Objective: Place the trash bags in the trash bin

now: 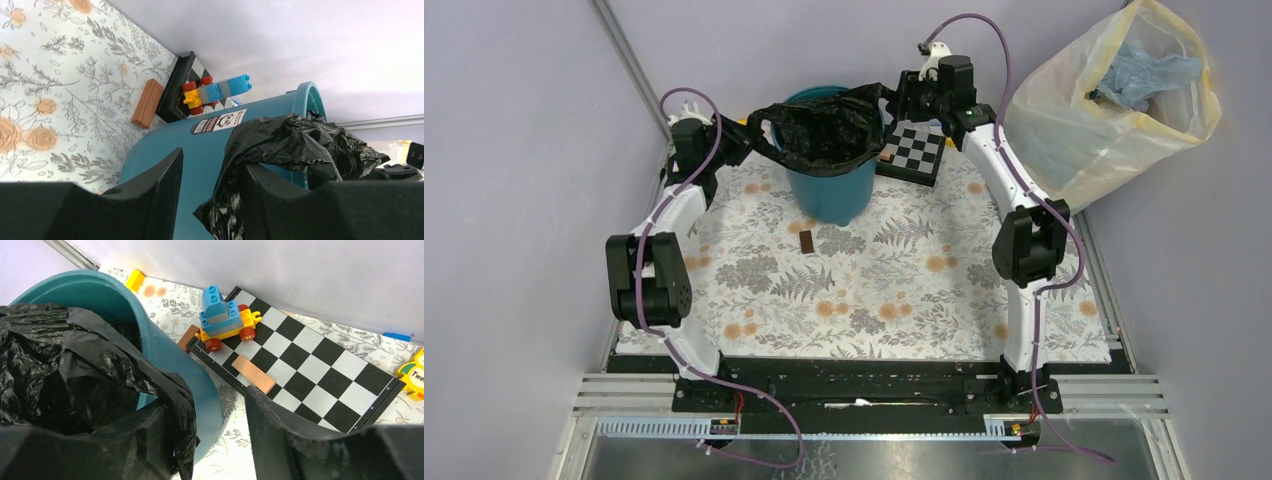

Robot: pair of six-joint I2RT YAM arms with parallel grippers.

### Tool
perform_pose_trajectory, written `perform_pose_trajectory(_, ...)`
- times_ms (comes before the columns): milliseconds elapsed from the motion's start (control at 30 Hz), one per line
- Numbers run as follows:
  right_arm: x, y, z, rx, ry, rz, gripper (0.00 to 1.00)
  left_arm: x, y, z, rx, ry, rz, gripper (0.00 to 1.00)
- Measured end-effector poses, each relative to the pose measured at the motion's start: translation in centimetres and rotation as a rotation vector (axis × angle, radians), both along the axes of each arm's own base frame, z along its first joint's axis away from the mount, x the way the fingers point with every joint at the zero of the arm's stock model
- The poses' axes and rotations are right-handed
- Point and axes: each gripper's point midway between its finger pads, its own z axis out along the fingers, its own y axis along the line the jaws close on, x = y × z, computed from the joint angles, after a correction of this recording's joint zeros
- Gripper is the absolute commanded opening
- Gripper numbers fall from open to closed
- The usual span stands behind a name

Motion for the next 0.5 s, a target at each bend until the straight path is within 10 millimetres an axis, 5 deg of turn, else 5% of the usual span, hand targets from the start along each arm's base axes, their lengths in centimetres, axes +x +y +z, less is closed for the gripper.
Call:
perform_pose_trajectory(233, 1.8, -0.3, -1.5, 0.051, 0.048, -0.012, 0.33, 2.0, -0.5, -0.2, 0.012, -0.007, -0.051, 0.42)
perform_pose_trajectory(500, 1.9, 1.1, -5.2, 0.129, 0.159, 0.057, 0.26, 2.9, -2.6, -5.6, 0.01, 0.112, -0.146, 0.31)
